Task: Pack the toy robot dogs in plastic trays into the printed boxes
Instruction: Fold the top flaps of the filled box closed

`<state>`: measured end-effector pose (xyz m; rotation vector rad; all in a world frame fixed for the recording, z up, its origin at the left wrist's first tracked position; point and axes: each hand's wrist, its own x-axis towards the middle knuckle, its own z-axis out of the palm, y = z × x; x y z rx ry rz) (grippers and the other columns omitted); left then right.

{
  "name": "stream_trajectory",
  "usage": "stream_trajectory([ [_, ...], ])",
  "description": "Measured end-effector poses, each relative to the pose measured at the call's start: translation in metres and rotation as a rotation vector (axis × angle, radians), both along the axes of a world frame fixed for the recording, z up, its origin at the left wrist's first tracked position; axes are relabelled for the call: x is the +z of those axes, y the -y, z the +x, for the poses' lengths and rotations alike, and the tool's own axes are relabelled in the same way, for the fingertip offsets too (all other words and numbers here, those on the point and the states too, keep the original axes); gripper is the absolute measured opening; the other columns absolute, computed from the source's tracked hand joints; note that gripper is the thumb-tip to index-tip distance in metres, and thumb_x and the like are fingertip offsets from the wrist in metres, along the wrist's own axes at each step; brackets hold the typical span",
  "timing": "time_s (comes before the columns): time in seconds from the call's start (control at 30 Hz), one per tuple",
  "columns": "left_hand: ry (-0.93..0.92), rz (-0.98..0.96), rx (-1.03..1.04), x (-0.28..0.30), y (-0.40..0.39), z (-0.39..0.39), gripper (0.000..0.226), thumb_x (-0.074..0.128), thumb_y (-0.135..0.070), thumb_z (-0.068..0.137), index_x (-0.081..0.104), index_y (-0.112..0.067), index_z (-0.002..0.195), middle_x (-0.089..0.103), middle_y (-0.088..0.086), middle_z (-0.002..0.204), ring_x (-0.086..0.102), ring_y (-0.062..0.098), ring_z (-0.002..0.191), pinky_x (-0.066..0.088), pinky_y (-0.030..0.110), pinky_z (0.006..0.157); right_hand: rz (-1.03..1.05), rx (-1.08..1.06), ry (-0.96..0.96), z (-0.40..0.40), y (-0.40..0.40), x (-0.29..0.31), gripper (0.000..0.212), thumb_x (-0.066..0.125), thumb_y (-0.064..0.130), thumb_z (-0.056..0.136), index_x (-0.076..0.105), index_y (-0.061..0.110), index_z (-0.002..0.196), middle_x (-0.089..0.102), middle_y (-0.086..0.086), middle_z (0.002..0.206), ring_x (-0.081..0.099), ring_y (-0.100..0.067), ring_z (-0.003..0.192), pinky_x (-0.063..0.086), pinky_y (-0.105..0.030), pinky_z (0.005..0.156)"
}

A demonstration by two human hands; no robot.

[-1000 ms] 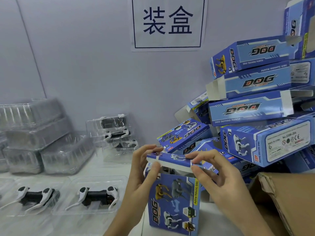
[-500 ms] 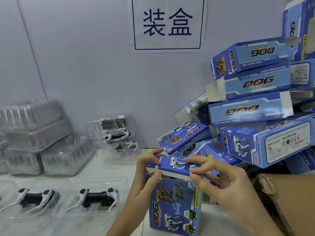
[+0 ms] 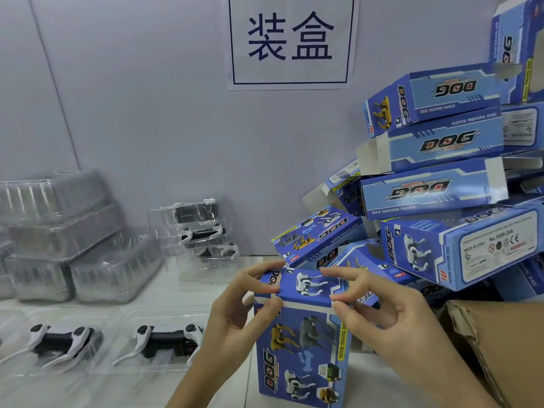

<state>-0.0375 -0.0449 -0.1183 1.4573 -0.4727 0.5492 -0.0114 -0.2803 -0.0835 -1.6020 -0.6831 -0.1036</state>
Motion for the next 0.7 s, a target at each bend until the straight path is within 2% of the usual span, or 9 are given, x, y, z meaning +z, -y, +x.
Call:
stream_trajectory([
  [0.07,0.015,0.025,-0.002,-0.001,-0.002,0.002,0.023,0.075,-0.041,0.095,0.068,-0.02,0.102,0.06,0.011,0.146,0.052,0.035,0.141,0.062,0.052,0.086,-0.021,-0.01,0.022,-0.001,0.002,0.002,0.009,0.076,0.024,0.081,0.072,0.016,0.08,0.07,0.014,0.132,0.069,-0.014,0.12,0.053,-0.024,0.101],
  [0.2,0.092,0.147,0.041,-0.003,-0.007,0.005,0.016,0.069,-0.038,0.1,0.067,-0.023,0.106,0.058,0.011,0.149,0.046,0.035,0.146,0.062,0.049,0.087,-0.153,-0.069,0.18,-0.003,0.006,0.004,0.007,0.074,0.026,0.085,0.074,0.019,0.086,0.066,0.025,0.134,0.052,0.001,0.138,0.05,-0.021,0.103],
  [0.27,0.158,0.245,0.11,-0.004,-0.01,0.008,0.015,0.066,-0.039,0.102,0.066,-0.026,0.109,0.058,0.006,0.15,0.042,0.032,0.15,0.059,0.051,0.091,-0.215,-0.101,0.234,-0.004,0.006,0.001,0.012,0.076,0.029,0.086,0.071,0.02,0.092,0.066,0.029,0.131,0.053,0.005,0.135,0.05,-0.021,0.102],
  [0.33,0.199,0.302,0.154,-0.005,-0.01,0.009,0.015,0.065,-0.041,0.103,0.064,-0.028,0.111,0.06,0.003,0.148,0.043,0.03,0.15,0.057,0.055,0.094,-0.256,-0.108,0.233,-0.007,0.003,-0.005,0.028,0.082,0.034,0.081,0.067,0.021,0.102,0.065,0.032,0.131,0.056,0.007,0.13,0.049,-0.018,0.103],
  [0.43,0.195,0.296,0.12,-0.009,-0.006,0.009,0.019,0.066,-0.036,0.103,0.062,-0.031,0.12,0.063,0.0,0.143,0.045,0.026,0.148,0.055,0.043,0.103,-0.323,-0.2,0.377,-0.009,-0.004,-0.014,0.042,0.08,0.03,0.084,0.068,0.032,0.124,0.063,0.029,0.135,0.055,0.007,0.13,0.047,-0.015,0.104],
  [0.5,0.156,0.261,0.093,-0.012,-0.003,0.008,0.025,0.067,-0.037,0.101,0.06,-0.032,0.124,0.061,0.0,0.146,0.042,0.024,0.151,0.053,0.035,0.105,-0.306,-0.248,0.469,-0.009,-0.008,-0.017,0.044,0.078,0.022,0.086,0.07,0.034,0.128,0.064,0.023,0.136,0.054,0.004,0.133,0.041,-0.013,0.108],
  [0.53,0.125,0.223,0.073,-0.012,-0.001,0.009,0.026,0.068,-0.037,0.1,0.062,-0.03,0.124,0.061,0.002,0.146,0.04,0.024,0.152,0.053,0.036,0.105,-0.286,-0.254,0.474,-0.009,-0.009,-0.017,0.044,0.078,0.019,0.086,0.071,0.034,0.127,0.065,0.021,0.136,0.054,0.002,0.134,0.04,-0.013,0.109],
  [0.63,0.032,0.134,0.02,-0.012,-0.002,0.01,0.027,0.073,-0.036,0.098,0.066,-0.023,0.121,0.06,0.007,0.148,0.038,0.023,0.153,0.054,0.054,0.104,-0.252,-0.254,0.441,-0.008,-0.012,-0.017,0.041,0.078,0.019,0.085,0.073,0.036,0.122,0.065,0.024,0.134,0.054,0.0,0.135,0.04,-0.015,0.111],
  [0.7,-0.009,0.103,-0.016,-0.011,-0.006,0.01,0.025,0.075,-0.033,0.097,0.068,-0.021,0.118,0.061,0.008,0.147,0.038,0.022,0.153,0.051,0.06,0.103,-0.243,-0.259,0.425,-0.01,-0.014,-0.017,0.038,0.077,0.021,0.084,0.074,0.035,0.119,0.065,0.027,0.133,0.053,0.0,0.135,0.039,-0.015,0.111],
])
